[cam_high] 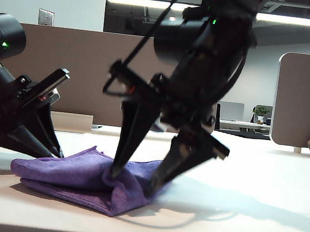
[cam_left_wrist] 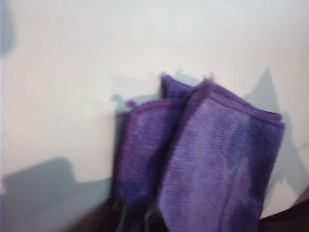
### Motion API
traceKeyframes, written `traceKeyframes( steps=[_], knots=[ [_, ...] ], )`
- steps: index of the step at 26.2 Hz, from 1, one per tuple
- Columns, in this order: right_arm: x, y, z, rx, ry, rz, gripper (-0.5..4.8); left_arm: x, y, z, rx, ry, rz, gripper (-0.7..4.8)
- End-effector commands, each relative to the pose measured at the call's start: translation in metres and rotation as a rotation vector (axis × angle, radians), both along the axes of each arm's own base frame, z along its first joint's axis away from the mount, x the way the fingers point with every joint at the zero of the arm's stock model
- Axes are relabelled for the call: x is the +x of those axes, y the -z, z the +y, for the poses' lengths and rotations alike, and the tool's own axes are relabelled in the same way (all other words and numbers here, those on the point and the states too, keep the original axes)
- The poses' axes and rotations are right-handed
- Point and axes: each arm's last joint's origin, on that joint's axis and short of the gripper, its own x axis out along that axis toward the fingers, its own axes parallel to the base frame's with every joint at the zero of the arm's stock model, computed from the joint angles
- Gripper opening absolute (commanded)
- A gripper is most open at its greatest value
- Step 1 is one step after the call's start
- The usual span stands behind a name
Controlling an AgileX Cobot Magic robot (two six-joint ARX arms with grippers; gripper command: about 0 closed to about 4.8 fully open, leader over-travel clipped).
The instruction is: Fold the bottom of the cloth upward, then fold it vertically to form a square shape.
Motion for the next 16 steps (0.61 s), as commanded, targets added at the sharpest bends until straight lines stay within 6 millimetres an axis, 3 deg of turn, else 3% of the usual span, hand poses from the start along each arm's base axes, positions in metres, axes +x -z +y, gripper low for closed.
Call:
traceKeyframes(
  steps=[1,6,10,13,15,16],
  knots=[
    [0.0,-0.012,-0.002,0.029,0.002,-0.046,2.25,0.003,-0.009,-0.001,-0.034,0.01,-0.045,0.57],
    [-0.003,-0.018,-0.004,0.047,-0.006,-0.029,2.57,0.006,-0.026,-0.002,-0.041,0.006,-0.107,0.57],
    [-0.006,-0.029,-0.005,0.072,-0.02,-0.066,2.52,0.006,-0.047,0.0,-0.027,-0.023,-0.182,0.55],
    [-0.008,-0.039,-0.007,0.082,-0.02,-0.109,1.94,0.002,-0.063,0.001,-0.019,-0.05,-0.238,0.45],
    [-0.011,-0.048,-0.01,0.103,-0.035,-0.139,0.7,-0.004,-0.076,0.003,-0.008,-0.069,-0.289,0.11],
    [-0.011,-0.05,-0.01,0.109,-0.048,-0.152,0.49,-0.006,-0.08,0.004,-0.008,-0.072,-0.298,0.11]
  ],
)
